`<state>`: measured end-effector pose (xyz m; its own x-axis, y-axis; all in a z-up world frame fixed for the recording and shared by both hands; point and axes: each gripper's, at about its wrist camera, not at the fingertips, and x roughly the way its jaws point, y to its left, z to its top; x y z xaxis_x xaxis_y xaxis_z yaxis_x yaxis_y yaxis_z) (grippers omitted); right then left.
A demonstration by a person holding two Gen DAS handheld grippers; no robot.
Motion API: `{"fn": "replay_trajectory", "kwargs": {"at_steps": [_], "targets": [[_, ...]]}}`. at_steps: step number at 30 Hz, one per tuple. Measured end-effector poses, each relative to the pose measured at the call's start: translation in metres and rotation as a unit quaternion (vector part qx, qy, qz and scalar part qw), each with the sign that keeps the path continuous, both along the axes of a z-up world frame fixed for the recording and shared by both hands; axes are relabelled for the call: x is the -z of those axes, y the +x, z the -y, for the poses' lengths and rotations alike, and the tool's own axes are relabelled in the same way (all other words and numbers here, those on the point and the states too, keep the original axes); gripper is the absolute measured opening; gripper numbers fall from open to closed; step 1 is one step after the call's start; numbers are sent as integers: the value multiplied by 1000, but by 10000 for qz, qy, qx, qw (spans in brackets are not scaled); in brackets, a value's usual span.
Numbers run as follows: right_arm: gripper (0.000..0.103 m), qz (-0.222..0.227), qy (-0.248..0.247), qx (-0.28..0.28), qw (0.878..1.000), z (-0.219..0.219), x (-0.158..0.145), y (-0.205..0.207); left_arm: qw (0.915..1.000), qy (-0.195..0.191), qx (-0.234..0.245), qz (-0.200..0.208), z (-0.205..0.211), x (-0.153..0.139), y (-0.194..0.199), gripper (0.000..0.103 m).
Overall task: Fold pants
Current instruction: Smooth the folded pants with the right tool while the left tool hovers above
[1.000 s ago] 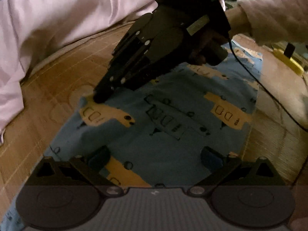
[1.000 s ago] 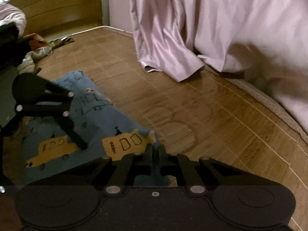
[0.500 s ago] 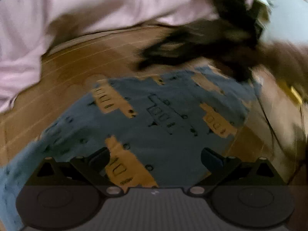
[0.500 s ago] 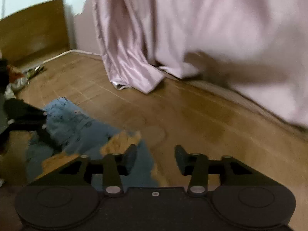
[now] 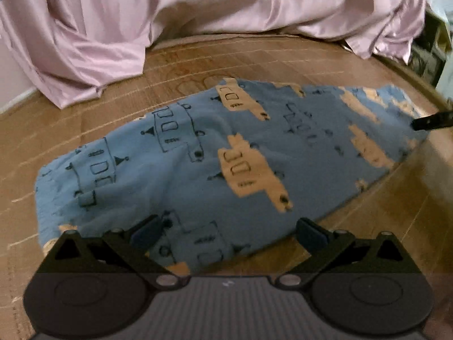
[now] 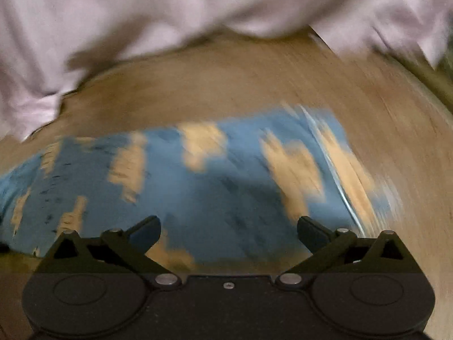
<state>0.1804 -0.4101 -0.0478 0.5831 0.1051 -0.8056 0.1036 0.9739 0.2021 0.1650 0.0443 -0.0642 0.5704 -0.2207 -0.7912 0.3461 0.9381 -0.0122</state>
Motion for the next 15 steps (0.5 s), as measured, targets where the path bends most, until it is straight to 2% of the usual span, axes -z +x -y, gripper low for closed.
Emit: {"fn": "replay_trajectory", "kwargs": {"at_steps": [2, 4, 7, 9, 13, 15], "targets": [[102, 135, 72, 174, 9997, 16, -6, -14, 9998, 198, -66, 5, 5, 0, -5, 103], [102, 467, 17, 338, 9983, 27, -18, -22, 9990, 280, -208, -289, 10, -7, -2, 103], [102, 878, -174, 572, 9943, 33, -29, -32, 9972, 75, -235, -710, 19, -27, 11, 103], [102, 969, -282, 720, 9923, 35, -32, -38, 9970, 71, -147, -762, 37, -53, 26, 103], [102, 1110, -69, 1212, 9864, 35, -30, -56, 9970, 531, 312, -475, 99, -121, 62, 103], [101, 1097, -5, 1342, 9849, 32, -25, -60, 9954, 735, 377, -487, 136, -152, 80, 103]]}}
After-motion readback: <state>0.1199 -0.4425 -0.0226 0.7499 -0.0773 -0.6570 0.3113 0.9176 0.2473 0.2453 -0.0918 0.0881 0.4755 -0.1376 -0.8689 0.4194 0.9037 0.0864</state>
